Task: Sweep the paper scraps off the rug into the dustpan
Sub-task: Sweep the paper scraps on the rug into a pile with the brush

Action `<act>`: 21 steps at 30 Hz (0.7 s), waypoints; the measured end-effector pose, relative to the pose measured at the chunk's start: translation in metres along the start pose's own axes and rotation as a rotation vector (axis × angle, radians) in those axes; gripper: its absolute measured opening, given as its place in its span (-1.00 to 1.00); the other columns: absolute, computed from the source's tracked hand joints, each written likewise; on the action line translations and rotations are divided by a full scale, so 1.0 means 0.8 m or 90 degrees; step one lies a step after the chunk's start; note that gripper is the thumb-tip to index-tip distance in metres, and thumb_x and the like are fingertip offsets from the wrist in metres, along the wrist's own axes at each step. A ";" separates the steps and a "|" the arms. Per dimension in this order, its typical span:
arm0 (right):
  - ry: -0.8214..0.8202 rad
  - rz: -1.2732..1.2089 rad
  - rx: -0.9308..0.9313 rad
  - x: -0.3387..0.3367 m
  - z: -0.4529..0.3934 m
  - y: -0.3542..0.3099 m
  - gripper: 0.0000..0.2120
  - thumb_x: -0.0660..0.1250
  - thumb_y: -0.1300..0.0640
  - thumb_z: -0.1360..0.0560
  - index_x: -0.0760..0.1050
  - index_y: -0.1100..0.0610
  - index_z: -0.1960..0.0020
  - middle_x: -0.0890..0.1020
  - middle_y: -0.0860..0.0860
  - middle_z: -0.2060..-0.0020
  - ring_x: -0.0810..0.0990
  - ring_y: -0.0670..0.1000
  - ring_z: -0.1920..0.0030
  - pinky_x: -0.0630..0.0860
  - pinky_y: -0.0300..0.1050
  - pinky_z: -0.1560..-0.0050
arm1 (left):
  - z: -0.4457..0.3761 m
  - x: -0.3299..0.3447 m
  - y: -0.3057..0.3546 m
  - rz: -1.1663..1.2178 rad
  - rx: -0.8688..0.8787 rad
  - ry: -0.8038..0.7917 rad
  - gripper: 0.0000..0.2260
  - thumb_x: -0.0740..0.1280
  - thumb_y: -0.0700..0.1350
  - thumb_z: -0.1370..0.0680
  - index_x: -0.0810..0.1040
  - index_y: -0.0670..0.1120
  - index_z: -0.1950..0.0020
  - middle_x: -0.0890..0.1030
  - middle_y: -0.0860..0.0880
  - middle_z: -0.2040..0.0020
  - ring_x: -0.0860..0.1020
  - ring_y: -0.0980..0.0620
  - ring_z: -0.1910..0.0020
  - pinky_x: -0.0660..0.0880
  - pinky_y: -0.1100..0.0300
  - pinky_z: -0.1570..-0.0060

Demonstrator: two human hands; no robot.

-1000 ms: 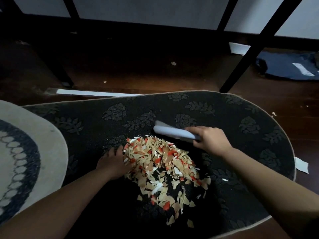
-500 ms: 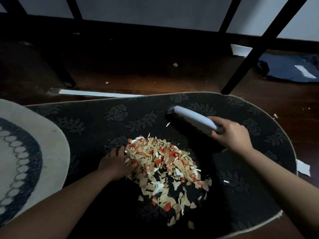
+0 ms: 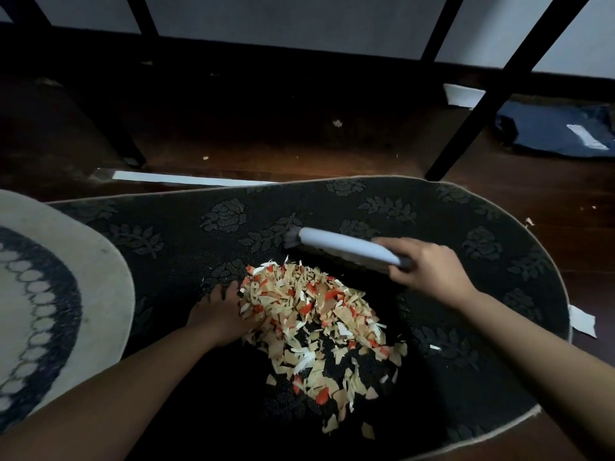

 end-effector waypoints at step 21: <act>0.021 0.004 0.034 -0.017 0.006 0.021 -0.51 0.39 0.10 -0.39 0.47 -0.21 -0.27 0.64 -0.18 -0.06 0.65 -0.05 0.09 0.58 -0.11 0.23 | 0.000 -0.001 0.001 0.002 0.001 -0.005 -0.17 0.16 0.34 -0.51 -0.16 0.00 -0.58 -0.05 -0.13 -0.58 0.06 -0.18 -0.54 0.14 -0.01 -0.47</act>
Point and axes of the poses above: each hand's wrist, its own z-axis away from the middle knuckle, its own x-axis out of the palm, y = z × x, the point moved 9 cm from there along -z, towards the middle knuckle
